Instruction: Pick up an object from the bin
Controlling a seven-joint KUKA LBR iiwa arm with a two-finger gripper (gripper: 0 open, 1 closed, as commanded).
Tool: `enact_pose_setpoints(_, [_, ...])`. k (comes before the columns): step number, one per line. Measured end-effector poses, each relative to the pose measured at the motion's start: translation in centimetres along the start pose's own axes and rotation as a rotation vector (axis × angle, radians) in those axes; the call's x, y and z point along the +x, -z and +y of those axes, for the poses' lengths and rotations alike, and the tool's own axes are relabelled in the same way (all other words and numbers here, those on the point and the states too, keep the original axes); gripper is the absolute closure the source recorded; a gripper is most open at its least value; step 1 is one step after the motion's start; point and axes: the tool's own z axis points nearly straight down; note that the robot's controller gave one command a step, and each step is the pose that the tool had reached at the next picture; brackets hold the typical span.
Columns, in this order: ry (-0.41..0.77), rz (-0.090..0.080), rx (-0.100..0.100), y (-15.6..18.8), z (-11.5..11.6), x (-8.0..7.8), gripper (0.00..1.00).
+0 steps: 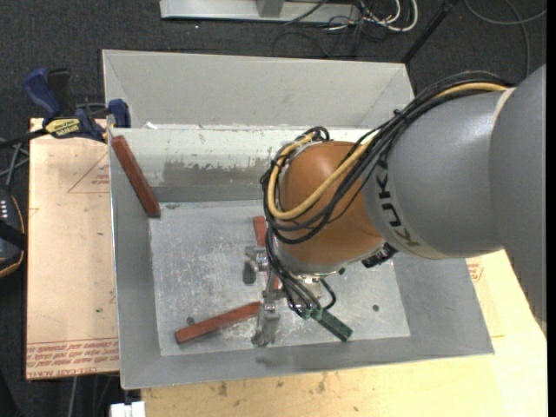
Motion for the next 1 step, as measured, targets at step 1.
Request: enact_pose_setpoints(1, [-0.003, -0.007, -0.001, 0.37, -0.07, -0.19, 0.0])
